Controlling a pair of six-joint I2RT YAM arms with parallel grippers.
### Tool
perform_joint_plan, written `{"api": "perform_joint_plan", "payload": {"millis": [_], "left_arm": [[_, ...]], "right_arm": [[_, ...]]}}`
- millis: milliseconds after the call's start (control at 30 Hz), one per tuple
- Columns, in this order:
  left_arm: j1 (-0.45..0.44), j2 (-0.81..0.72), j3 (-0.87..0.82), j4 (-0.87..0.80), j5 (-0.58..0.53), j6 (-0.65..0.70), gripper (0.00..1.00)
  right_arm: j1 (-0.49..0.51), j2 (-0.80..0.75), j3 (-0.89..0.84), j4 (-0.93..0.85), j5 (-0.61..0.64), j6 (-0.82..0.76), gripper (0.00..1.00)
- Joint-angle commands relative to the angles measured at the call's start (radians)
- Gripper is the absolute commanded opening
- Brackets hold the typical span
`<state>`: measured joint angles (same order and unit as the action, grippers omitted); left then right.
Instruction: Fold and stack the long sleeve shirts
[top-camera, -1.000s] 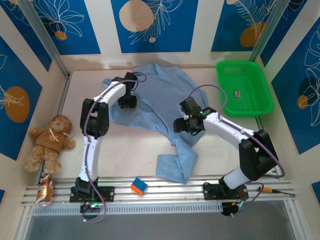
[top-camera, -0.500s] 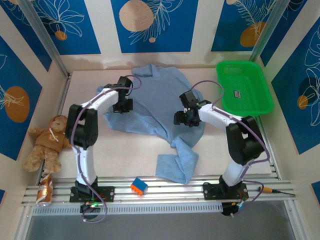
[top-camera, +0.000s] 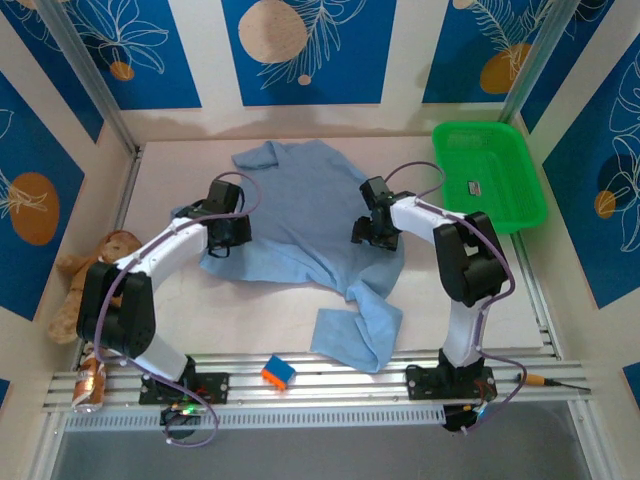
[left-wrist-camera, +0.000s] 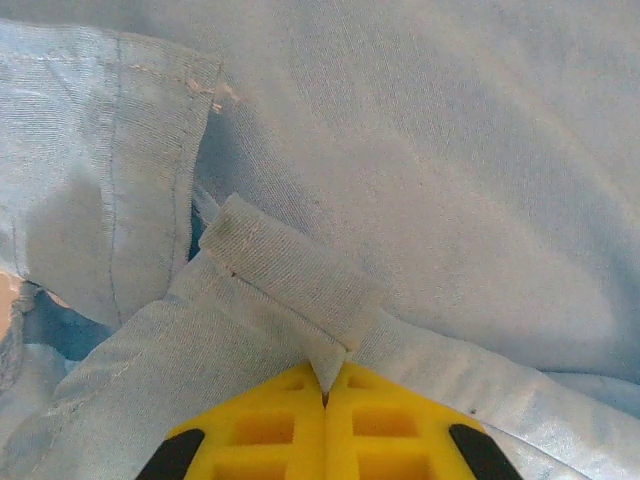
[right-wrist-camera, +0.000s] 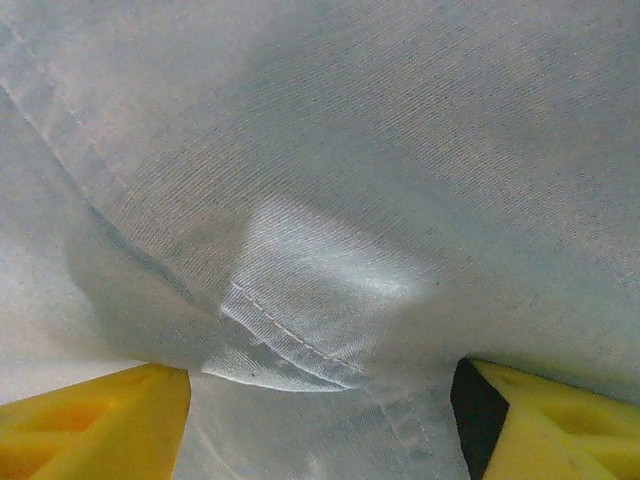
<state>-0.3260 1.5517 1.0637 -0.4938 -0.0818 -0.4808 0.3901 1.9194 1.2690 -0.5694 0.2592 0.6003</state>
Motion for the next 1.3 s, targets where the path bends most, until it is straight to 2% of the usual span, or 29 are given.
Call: {"api": "perform_joint_plan", "payload": {"millis": [0, 167, 267, 300, 367, 400, 500, 600, 667, 733, 800, 900, 1033, 1267], "left_arm": [[-0.01, -0.032, -0.022, -0.017, -0.009, 0.019, 0.01], [-0.01, -0.097, -0.065, 0.002, 0.021, 0.0, 0.07], [-0.007, -0.109, -0.053, -0.014, 0.028, -0.011, 0.08], [-0.007, -0.112, -0.047, -0.016, 0.036, -0.013, 0.1], [-0.005, -0.111, -0.037, -0.026, 0.053, -0.014, 0.23], [-0.004, -0.11, -0.033, -0.032, 0.052, -0.016, 0.25], [0.008, -0.112, -0.032, -0.032, 0.044, -0.021, 0.08], [0.008, -0.118, -0.037, -0.023, 0.082, -0.018, 0.05], [0.01, -0.136, -0.052, -0.021, 0.066, -0.018, 0.04], [0.018, -0.145, -0.062, -0.021, 0.061, -0.012, 0.08], [0.033, -0.132, -0.056, -0.047, 0.072, -0.01, 0.24], [0.07, -0.095, -0.06, -0.081, 0.059, -0.009, 0.38], [0.109, -0.018, -0.032, -0.099, 0.035, 0.043, 0.43], [0.123, 0.084, 0.028, -0.091, -0.005, 0.114, 0.44]], "right_arm": [[-0.009, 0.028, 0.037, -0.03, 0.004, 0.031, 0.71], [-0.008, 0.047, 0.056, -0.035, 0.002, 0.03, 0.71], [-0.008, 0.057, 0.065, -0.039, 0.002, 0.024, 0.7], [-0.007, 0.061, 0.065, -0.04, 0.003, 0.022, 0.7], [-0.009, 0.062, 0.063, -0.04, 0.003, 0.019, 0.7], [-0.01, 0.062, 0.059, -0.04, 0.002, 0.019, 0.7], [-0.011, 0.061, 0.055, -0.037, -0.003, 0.02, 0.69], [-0.013, 0.061, 0.059, -0.04, 0.002, 0.019, 0.69], [-0.014, 0.062, 0.065, -0.04, 0.0, 0.019, 0.69], [-0.014, 0.062, 0.073, -0.041, -0.004, 0.015, 0.69], [-0.012, 0.061, 0.082, -0.048, -0.006, 0.009, 0.69], [-0.009, 0.057, 0.085, -0.052, -0.008, 0.007, 0.69], [-0.002, 0.057, 0.087, -0.053, -0.016, 0.003, 0.69], [0.01, 0.064, 0.097, -0.06, -0.013, 0.0, 0.69]]}}
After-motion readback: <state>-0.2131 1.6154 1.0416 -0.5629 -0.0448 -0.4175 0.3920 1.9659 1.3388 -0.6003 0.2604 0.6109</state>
